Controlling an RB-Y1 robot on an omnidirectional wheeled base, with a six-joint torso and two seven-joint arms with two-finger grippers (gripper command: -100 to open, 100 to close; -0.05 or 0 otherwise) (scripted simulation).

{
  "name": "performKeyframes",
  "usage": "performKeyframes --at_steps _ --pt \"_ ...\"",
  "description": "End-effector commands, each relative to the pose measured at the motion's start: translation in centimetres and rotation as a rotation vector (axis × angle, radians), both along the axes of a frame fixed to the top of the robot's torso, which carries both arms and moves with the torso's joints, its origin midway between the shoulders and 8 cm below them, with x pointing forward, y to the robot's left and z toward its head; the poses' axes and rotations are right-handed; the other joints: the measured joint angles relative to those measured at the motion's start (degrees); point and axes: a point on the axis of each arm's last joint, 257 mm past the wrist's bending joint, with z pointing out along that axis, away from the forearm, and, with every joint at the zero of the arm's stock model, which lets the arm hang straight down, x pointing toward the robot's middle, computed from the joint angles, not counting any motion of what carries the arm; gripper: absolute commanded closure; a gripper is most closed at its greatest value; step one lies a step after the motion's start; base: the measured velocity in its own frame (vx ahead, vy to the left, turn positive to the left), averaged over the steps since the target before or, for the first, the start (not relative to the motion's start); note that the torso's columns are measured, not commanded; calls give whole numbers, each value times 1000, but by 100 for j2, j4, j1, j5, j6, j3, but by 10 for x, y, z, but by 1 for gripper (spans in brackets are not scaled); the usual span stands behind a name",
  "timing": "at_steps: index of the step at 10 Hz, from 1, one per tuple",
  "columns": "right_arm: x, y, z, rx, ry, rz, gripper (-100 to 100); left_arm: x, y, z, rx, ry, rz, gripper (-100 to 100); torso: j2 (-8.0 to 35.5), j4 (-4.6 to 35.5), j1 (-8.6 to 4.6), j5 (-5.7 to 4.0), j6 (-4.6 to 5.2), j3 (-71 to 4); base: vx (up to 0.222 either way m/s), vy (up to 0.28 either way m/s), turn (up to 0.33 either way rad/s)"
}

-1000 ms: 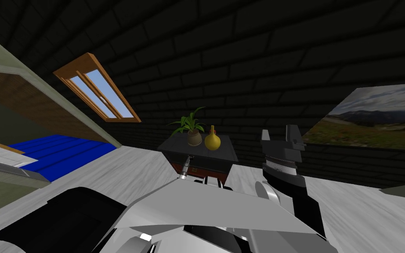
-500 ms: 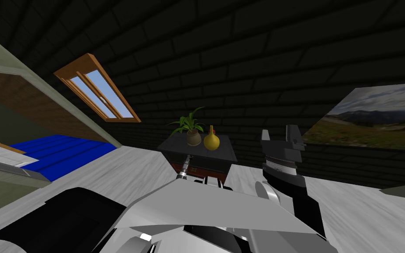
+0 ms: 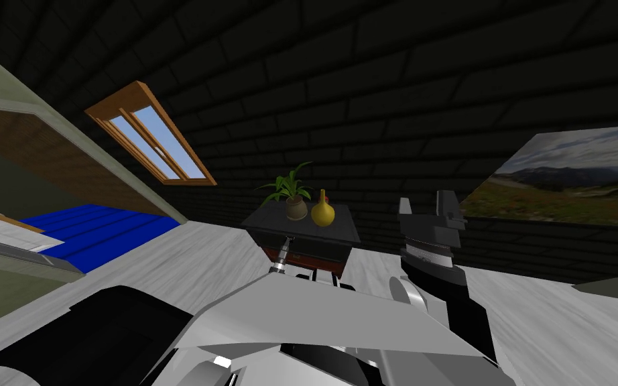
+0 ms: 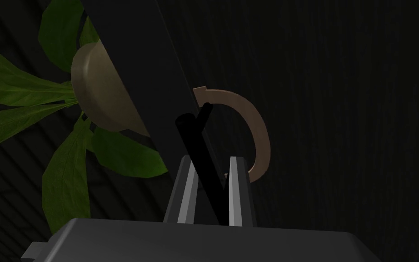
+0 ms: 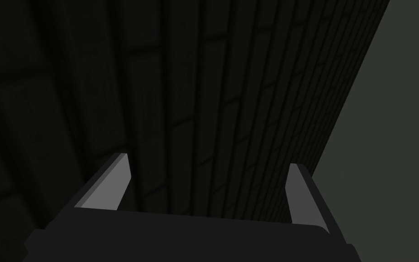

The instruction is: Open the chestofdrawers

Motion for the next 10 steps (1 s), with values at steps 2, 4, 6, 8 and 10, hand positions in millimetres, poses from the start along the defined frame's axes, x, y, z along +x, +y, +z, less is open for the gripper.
performKeyframes --at_steps 2,4,6,8,10 --pt "0 0 0 0 0 0 0 6 8 1 4 18 -4 100 -11 7 13 -5 -5 -8 -205 -14 20" --pt "0 0 0 0 0 0 0 1 7 -2 2 23 -10 100 -57 7 5 -12 1 -36 -117 -16 20" --pt "0 0 0 0 0 0 0 -1 8 -1 3 21 -13 100 -18 4 9 -6 -3 -13 -195 -3 24" --pt "0 0 0 0 0 0 0 16 17 10 3 18 -16 -100 -9 9 -1 -9 -3 -8 -195 -28 22" --pt "0 0 0 0 0 0 0 24 21 14 3 23 -15 -100 -91 -15 14 2 7 -49 -52 -34 -12"
